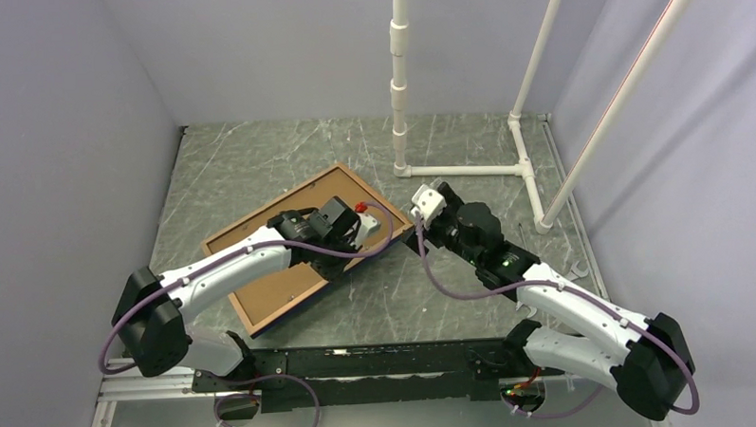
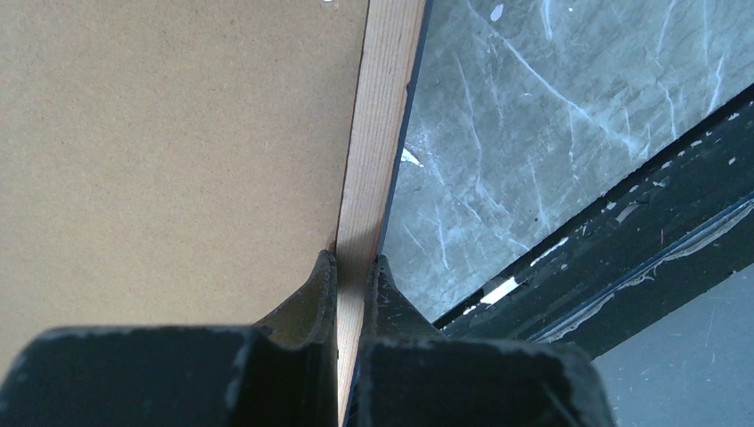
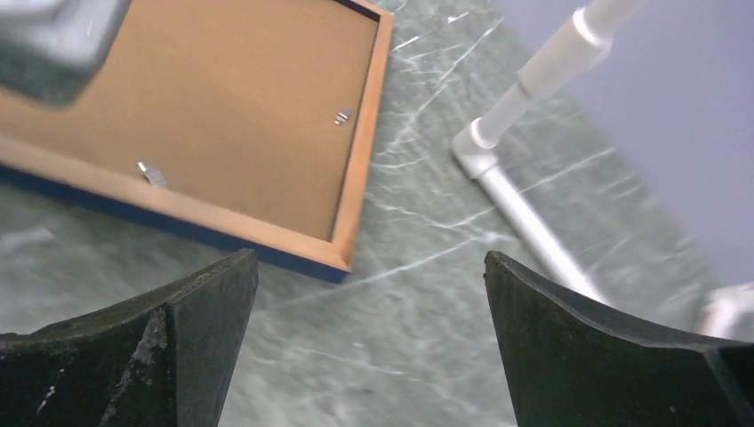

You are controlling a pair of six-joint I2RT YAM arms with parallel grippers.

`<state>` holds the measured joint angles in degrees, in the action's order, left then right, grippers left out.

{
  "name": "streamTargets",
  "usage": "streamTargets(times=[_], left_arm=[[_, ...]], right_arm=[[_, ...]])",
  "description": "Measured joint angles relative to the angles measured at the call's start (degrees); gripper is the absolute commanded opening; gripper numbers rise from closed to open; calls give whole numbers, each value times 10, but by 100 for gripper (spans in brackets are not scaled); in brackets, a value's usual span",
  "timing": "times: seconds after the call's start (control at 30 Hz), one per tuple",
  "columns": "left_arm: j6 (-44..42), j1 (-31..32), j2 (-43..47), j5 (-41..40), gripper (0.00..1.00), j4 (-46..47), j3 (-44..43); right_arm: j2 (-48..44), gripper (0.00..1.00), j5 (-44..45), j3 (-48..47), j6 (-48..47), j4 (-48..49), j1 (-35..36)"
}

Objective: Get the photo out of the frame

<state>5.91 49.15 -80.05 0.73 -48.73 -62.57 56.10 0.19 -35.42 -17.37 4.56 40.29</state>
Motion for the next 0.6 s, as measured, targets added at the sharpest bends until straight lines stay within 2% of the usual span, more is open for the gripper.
streamTargets(times=[0.17, 0.23, 0.47, 0.6], left_arm=[[-3, 0, 18, 2, 0, -1, 6], [-5, 0, 22, 5, 0, 0, 6], [-7, -1, 23, 8, 0, -1, 6], [-7, -1, 23, 9, 0, -1, 6]], right_arm=[[-31, 100, -13, 24, -212, -13, 13], [-27, 100, -23, 24, -264, -19, 22], [2, 98, -19, 50, -386, -15, 134], [45, 99, -13, 57, -427, -16, 160]])
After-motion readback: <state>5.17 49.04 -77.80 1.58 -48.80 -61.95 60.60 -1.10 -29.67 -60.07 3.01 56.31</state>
